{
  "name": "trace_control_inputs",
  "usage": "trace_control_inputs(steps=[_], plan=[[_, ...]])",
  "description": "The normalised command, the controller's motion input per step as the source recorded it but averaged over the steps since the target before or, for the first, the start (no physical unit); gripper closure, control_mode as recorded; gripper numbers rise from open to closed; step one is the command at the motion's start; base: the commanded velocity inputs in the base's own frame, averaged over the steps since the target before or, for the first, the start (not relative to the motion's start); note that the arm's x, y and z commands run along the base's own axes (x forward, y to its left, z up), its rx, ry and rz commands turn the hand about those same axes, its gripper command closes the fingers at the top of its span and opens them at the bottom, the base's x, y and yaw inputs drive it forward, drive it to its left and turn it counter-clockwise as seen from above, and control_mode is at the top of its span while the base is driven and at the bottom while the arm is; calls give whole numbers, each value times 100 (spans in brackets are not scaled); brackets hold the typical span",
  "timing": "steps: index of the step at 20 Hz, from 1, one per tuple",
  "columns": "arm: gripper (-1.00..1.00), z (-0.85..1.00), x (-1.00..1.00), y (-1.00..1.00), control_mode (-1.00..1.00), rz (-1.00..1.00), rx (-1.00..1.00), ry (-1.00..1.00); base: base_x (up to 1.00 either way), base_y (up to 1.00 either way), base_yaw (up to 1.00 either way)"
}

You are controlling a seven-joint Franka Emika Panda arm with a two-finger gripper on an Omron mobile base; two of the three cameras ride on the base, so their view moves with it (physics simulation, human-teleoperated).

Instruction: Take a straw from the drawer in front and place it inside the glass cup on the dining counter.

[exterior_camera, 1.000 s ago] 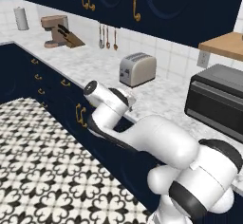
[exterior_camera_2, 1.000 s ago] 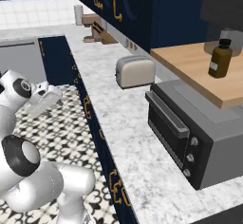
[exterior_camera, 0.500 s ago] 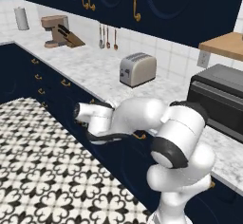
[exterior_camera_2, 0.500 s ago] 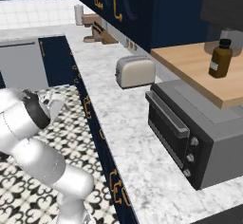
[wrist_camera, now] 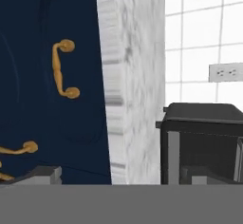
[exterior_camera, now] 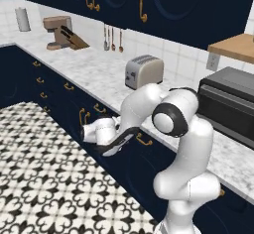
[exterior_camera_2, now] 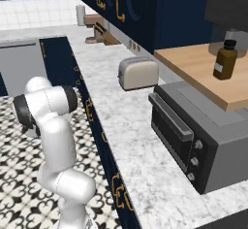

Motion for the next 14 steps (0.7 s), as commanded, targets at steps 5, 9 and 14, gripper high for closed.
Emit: trace_control_inputs(steps=[5, 9, 14], plan=[[-100, -46, 14, -35, -100, -3, -8, 0, 0, 0, 0], [-100, -37, 18, -39, -100, -2, -4, 0, 0, 0, 0], [-100, -25, 21, -38, -100, -1, 0, 0, 0, 0, 0]])
